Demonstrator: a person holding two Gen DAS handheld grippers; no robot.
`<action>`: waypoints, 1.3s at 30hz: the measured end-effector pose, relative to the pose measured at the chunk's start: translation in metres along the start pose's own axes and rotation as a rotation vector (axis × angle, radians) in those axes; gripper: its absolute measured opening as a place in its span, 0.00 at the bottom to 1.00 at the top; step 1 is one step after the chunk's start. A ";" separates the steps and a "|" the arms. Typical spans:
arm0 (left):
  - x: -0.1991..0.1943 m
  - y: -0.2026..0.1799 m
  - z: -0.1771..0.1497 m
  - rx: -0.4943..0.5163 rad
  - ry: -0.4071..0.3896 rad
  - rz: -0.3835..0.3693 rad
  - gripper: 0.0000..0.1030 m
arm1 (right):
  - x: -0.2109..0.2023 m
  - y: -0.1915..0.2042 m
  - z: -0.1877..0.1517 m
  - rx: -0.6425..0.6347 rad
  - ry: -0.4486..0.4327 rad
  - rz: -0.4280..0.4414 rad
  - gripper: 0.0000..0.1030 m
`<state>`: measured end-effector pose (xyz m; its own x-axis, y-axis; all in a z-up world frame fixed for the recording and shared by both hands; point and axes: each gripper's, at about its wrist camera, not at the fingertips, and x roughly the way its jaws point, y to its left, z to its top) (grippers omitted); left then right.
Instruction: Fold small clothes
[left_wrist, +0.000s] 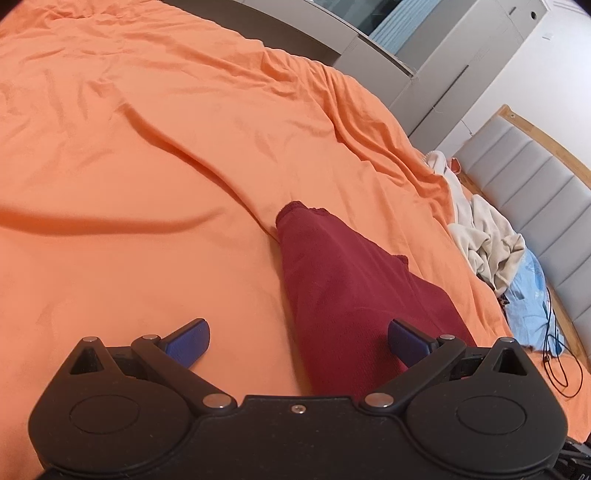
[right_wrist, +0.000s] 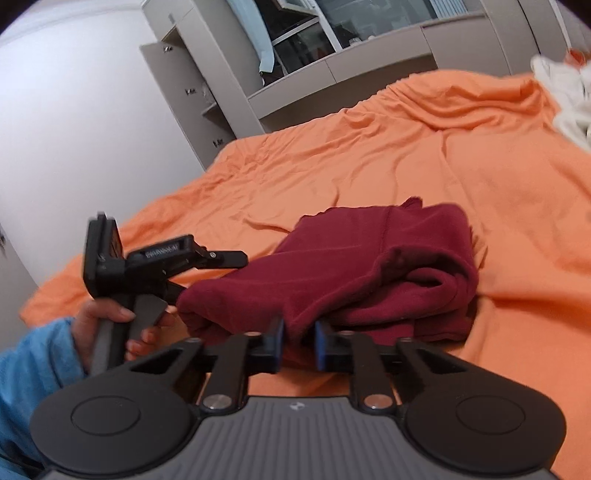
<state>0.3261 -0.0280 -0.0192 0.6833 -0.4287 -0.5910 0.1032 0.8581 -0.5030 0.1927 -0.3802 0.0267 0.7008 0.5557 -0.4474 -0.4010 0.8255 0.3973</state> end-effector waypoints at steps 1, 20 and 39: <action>0.000 -0.001 0.000 0.006 0.002 -0.002 0.99 | -0.005 0.002 0.001 -0.019 -0.020 -0.021 0.08; 0.009 -0.018 -0.015 0.156 0.060 0.007 1.00 | -0.002 -0.017 0.001 0.017 0.057 -0.058 0.26; 0.012 -0.018 -0.019 0.159 0.051 0.003 1.00 | 0.029 -0.113 0.041 0.365 -0.108 -0.193 0.57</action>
<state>0.3187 -0.0539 -0.0290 0.6468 -0.4361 -0.6257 0.2165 0.8917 -0.3976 0.2827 -0.4620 0.0020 0.8082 0.3646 -0.4625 -0.0348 0.8135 0.5805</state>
